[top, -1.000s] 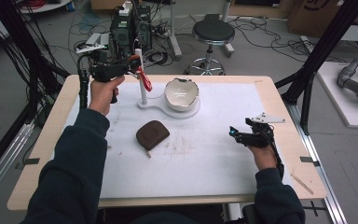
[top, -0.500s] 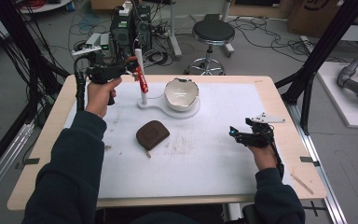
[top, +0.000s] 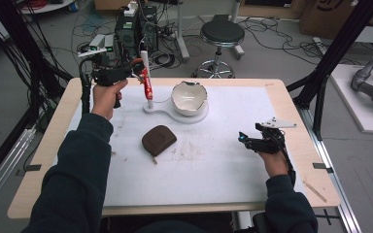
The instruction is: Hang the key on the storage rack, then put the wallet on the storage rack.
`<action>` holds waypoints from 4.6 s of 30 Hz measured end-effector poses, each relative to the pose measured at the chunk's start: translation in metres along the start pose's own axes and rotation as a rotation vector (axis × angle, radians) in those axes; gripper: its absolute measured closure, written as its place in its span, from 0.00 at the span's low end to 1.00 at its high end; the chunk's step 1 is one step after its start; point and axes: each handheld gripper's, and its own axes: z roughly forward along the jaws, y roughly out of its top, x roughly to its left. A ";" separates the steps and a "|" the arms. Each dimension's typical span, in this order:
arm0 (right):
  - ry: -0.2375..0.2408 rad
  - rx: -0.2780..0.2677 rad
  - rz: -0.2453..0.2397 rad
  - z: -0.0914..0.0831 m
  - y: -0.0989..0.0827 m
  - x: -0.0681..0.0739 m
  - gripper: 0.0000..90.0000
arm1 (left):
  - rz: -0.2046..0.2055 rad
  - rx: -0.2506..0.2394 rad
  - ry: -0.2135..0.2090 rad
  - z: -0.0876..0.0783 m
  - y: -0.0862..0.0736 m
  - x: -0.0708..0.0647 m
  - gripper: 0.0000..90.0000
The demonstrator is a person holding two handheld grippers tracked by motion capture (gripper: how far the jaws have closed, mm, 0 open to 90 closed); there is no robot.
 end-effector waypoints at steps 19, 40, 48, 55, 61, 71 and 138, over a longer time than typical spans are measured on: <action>0.001 0.001 0.001 0.000 0.000 0.000 0.24 | 0.036 -0.091 0.068 -0.045 -0.024 0.011 0.37; -0.009 -0.006 -0.007 -0.003 0.001 0.003 0.24 | 0.237 -0.014 0.153 -0.116 -0.112 -0.001 0.22; -0.015 -0.008 -0.008 -0.003 0.001 0.003 0.24 | 0.223 0.005 0.171 -0.121 -0.126 0.001 0.22; -0.019 -0.005 -0.002 -0.001 0.000 0.001 0.23 | 0.199 0.015 0.181 -0.124 -0.134 0.006 0.22; -0.009 -0.007 -0.009 -0.003 0.000 0.004 0.23 | 0.195 0.037 0.189 -0.122 -0.140 0.004 0.22; -0.001 -0.006 -0.009 -0.001 0.000 0.006 0.23 | 0.179 0.079 0.159 -0.113 -0.145 0.003 0.22; 0.789 0.227 -0.103 0.147 0.045 0.117 0.43 | 0.183 0.337 -0.215 -0.018 -0.172 -0.024 0.87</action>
